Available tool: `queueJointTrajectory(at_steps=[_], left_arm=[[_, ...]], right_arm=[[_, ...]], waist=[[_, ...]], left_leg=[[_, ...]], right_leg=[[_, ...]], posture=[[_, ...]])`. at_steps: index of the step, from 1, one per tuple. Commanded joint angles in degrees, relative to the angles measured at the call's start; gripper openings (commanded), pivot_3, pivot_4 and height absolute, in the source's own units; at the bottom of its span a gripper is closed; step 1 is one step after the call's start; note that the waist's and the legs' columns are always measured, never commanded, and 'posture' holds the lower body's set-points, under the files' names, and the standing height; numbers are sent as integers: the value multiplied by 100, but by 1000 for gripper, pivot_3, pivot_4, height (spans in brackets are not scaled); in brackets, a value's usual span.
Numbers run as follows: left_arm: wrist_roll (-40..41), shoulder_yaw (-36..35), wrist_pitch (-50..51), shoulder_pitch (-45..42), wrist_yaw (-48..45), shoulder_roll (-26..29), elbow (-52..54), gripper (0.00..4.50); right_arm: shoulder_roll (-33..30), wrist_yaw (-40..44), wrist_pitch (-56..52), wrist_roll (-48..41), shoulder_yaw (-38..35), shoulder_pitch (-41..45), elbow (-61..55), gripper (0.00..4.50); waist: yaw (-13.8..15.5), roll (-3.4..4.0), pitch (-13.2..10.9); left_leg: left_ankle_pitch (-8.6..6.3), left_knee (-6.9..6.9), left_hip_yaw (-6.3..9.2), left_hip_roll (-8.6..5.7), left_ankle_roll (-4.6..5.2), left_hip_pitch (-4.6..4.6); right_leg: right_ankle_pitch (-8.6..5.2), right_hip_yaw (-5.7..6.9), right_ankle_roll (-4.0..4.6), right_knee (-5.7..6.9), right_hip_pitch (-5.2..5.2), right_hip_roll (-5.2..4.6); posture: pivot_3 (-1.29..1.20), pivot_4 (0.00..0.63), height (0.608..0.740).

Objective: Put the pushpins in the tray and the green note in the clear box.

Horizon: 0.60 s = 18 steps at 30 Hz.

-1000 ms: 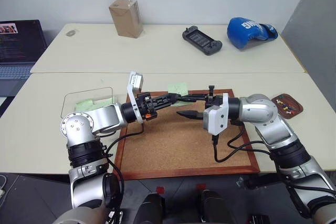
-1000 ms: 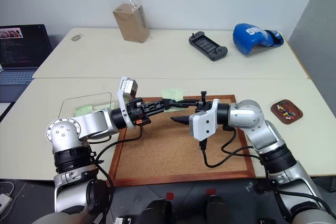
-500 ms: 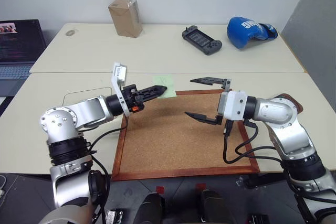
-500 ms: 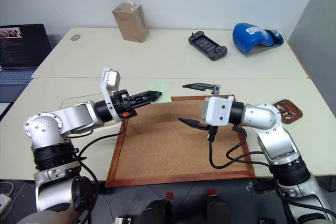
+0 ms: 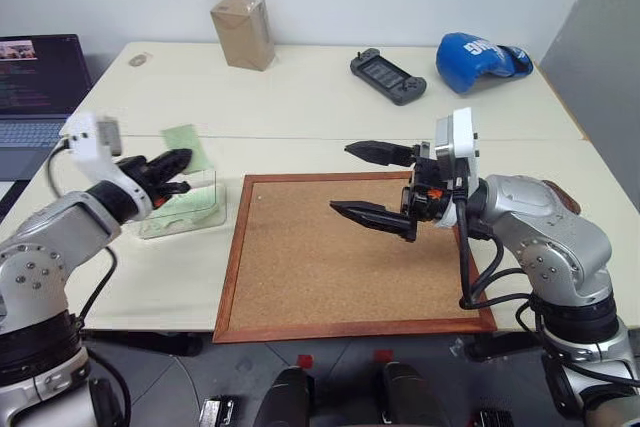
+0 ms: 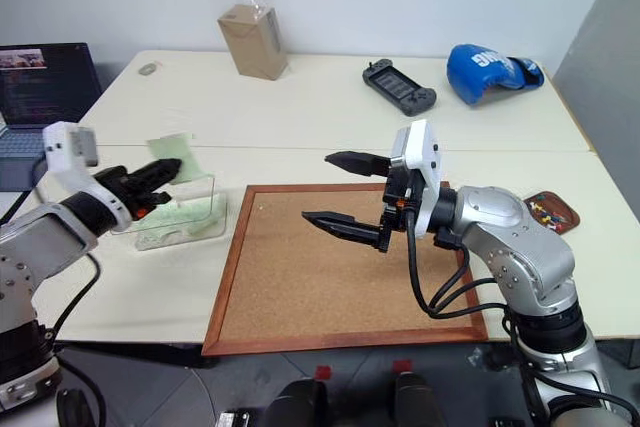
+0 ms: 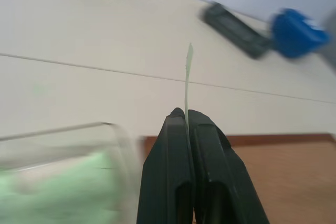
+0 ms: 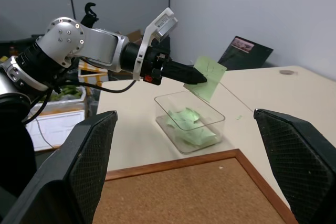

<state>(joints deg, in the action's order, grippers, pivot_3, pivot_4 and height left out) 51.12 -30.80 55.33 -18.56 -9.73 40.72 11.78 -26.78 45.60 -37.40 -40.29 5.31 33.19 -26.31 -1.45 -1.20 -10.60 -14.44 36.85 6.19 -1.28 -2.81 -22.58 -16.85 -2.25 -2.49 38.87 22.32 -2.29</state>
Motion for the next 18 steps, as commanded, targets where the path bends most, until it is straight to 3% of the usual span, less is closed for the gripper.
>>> queueJointTrajectory(at_steps=[1,3,6,10,18], left_arm=[[-762,102,-739,189,209,-216,36,0],[-926,173,-820,161,278,-373,-135,0],[-1102,223,-898,166,293,-528,-300,483],[-1188,211,-844,179,197,-624,-493,1405],[-1278,170,-754,135,126,-579,-448,2836]], right_arm=[[60,99,129,37,49,165,42,4429],[83,98,127,62,55,178,61,4429],[62,94,120,99,58,160,34,4500],[-19,52,81,122,42,88,-71,4500],[-82,-112,-8,82,-39,-31,-234,4500]], waist=[[5,0,0],[13,-1,0],[-7,-1,0],[-20,-1,0],[-33,-1,0]], left_leg=[[-3,1,-3,-3,6,-1],[-8,4,-1,-3,14,-4],[-9,4,1,-1,16,-6],[-10,3,3,5,17,-6],[-10,3,2,6,17,-4]], right_leg=[[0,0,0,0,-1,-1],[0,2,0,-1,0,-1],[0,6,-1,1,1,-1],[0,9,-1,5,3,0],[0,11,-1,7,4,0]], posture=[[0,150,740],[0,150,740],[0,150,740],[0,150,740],[0,150,740]])
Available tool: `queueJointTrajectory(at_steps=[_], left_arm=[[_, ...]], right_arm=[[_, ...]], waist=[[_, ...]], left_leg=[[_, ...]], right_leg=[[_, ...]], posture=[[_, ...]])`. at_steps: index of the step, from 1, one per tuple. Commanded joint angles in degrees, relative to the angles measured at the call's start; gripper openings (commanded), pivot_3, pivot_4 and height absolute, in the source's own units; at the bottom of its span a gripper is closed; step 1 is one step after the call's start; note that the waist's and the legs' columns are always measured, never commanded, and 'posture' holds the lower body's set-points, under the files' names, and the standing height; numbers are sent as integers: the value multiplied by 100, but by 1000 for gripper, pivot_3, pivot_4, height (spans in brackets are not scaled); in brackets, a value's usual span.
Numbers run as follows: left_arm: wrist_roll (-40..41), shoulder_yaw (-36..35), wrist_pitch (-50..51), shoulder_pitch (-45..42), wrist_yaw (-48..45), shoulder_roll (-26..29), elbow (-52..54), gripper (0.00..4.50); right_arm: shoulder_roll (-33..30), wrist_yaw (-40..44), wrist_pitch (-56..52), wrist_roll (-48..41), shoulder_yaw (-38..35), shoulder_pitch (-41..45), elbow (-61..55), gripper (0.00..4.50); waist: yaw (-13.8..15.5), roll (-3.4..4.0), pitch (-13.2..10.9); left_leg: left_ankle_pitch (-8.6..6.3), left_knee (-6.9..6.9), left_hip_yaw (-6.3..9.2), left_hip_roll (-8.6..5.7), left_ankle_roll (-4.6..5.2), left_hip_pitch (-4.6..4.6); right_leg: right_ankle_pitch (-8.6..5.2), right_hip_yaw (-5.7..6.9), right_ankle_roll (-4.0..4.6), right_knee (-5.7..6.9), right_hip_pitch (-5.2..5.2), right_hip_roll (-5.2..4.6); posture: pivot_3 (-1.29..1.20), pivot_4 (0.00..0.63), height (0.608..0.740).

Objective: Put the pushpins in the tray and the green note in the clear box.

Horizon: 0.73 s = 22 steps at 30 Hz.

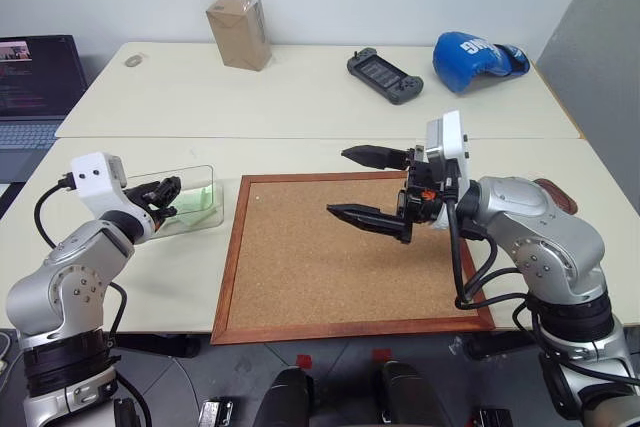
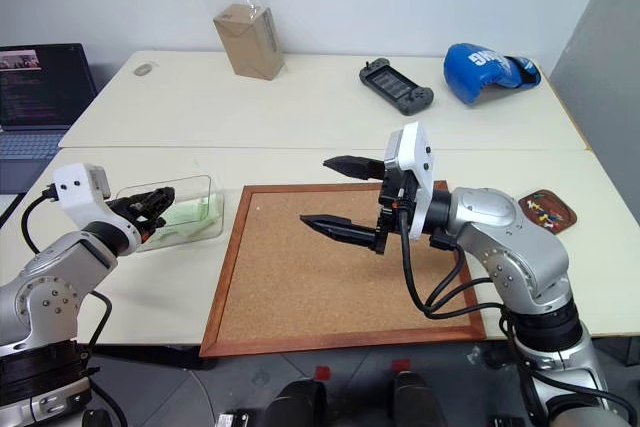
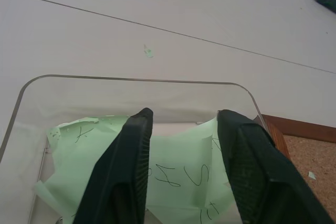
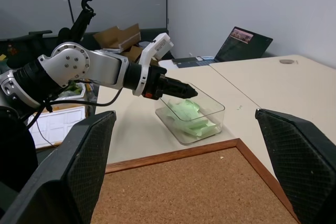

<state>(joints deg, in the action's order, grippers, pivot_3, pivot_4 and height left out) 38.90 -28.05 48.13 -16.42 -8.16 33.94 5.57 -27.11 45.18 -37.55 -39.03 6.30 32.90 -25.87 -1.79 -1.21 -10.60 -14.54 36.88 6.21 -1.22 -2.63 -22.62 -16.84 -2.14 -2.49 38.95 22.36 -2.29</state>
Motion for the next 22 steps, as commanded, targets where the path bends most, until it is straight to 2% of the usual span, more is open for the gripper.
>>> queueJointTrajectory(at_steps=[1,3,4,7,10,15,18,22], left_arm=[[-59,-108,-24,-78,-37,114,223,3064],[-66,-114,12,-62,-47,191,420,3355],[-69,-72,32,-40,-137,326,671,3700],[-216,228,-24,131,-499,728,1372,4221],[-114,445,-42,319,-547,594,2018,4221],[-394,805,-418,955,-301,-60,2913,4221],[-806,1127,-820,1359,-121,-518,2998,4221],[-1404,1586,-1505,1895,23,-1043,2867,4221]], right_arm=[[-56,-96,-2,-51,-151,-21,-300,4500],[-78,-182,-27,-47,-198,-94,-374,4500],[-117,-271,-72,-52,-265,-167,-456,4500],[-249,-688,-241,1,-500,-416,-719,4500],[-209,-1462,-350,347,-687,-741,-942,4500],[-35,-2527,34,1445,-576,-1630,-1305,4500],[367,-3245,417,2111,-505,-2221,-1345,4500],[791,-3578,1001,2628,-253,-3031,-1281,4500]], waist=[[1,0,0],[3,0,0],[4,0,0],[5,-7,-1],[13,-3,1],[15,-4,1],[5,-4,1],[7,-2,3]], left_leg=[[0,0,0,0,0,0],[0,0,1,0,0,0],[0,0,2,0,0,-1],[0,0,9,2,-1,-9],[0,-2,2,-4,-1,-7],[1,-1,-3,-4,-3,-8],[1,-3,-6,6,-3,-5],[1,-6,-9,4,-2,11]], right_leg=[[0,0,0,0,0,0],[0,0,0,0,0,0],[0,0,0,0,0,0],[0,0,0,-2,3,0],[0,-6,0,-3,2,-1],[-1,-12,0,-5,0,-2],[-1,-15,0,-1,2,0],[-1,-15,0,1,-9,9]], posture=[[0,150,740],[0,150,740],[0,150,740],[0,150,740],[0,150,740],[0,150,740],[0,150,740],[0,150,740]])
